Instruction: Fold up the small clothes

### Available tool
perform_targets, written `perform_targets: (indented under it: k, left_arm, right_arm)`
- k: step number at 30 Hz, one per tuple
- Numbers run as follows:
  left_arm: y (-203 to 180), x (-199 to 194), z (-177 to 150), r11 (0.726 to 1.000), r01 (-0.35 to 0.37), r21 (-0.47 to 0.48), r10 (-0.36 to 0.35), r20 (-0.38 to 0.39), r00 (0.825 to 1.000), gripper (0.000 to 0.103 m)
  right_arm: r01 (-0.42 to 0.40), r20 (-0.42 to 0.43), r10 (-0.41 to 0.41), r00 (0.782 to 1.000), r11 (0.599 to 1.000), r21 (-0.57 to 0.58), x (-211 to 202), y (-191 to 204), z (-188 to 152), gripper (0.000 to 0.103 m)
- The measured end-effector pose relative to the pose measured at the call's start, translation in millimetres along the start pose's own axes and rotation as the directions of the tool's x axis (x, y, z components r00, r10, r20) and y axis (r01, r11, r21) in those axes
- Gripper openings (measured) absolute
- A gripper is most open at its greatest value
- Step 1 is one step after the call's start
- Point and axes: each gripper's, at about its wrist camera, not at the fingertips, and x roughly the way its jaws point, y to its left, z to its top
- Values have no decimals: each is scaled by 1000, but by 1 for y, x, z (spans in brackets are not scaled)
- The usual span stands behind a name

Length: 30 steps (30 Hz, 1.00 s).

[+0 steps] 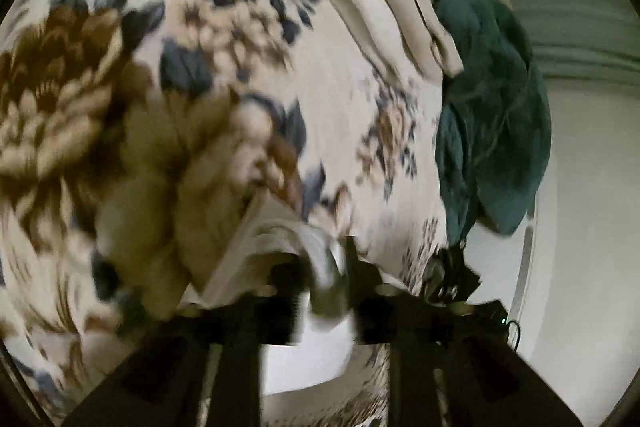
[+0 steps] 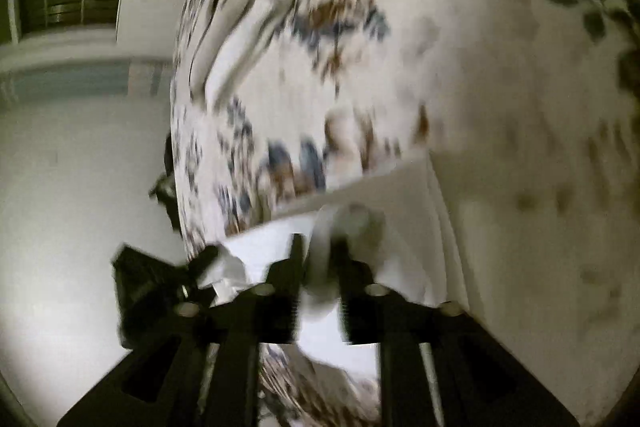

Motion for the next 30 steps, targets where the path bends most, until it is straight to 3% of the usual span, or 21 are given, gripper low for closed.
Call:
perform_targets:
  k: [1,2,4,6,10,14,15,16,17,18,20,25,28,30]
  left_arm:
    - [5,-8,4,1000,9,0,-9,28,1000,62]
    - [8,-15,3,1000,12,5,-12,51,999,65]
    - [10,-17,-1,1000,-17,16,17,47,999,65]
    - [17,-18,-7,995,-90,45,89,40,995,65]
    - [30,10,-12,970,-220,101,224,-29,974,65]
    - [29,47,-1,955,-254,151,267,-73,961,62]
    - [26,51,0,953,-254,167,267,-65,961,56]
    - [18,57,2,949,-245,199,258,-40,965,41]
    - [12,61,2,942,-251,223,264,-33,964,6]
    - [5,64,3,933,-260,248,276,-31,961,3]
    - [-14,62,0,921,-249,300,260,3,966,4]
    - [-35,63,7,917,-216,336,228,2,974,4]
    - [-18,80,26,930,-231,287,255,-49,966,6]
    - [-3,86,33,941,-238,242,267,-93,959,13]
  right_arm:
    - [-8,29,7,1000,1000,15,-4,0,4,61]
    - [-19,63,18,998,1000,17,-10,0,5,65]
    - [18,82,-18,996,1000,-5,-22,-6,-2,65]
    - [83,64,-82,995,996,-18,-20,-14,-11,65]
    - [218,17,-217,976,970,-106,7,-19,-22,65]
    - [256,23,-256,966,951,-174,35,-3,-9,65]
    - [262,23,-262,965,947,-186,41,0,-5,63]
    - [274,17,-276,961,942,-196,51,3,1,51]
    - [291,3,-296,955,936,-200,60,5,4,18]
    - [309,-10,-317,948,930,-199,64,5,4,8]
    - [329,18,-333,943,923,-199,64,7,2,6]
    - [352,119,-338,934,927,-131,22,8,-9,5]
    - [365,155,-349,924,927,-90,9,0,-10,5]
    - [361,110,-352,930,929,-80,18,-9,-4,7]
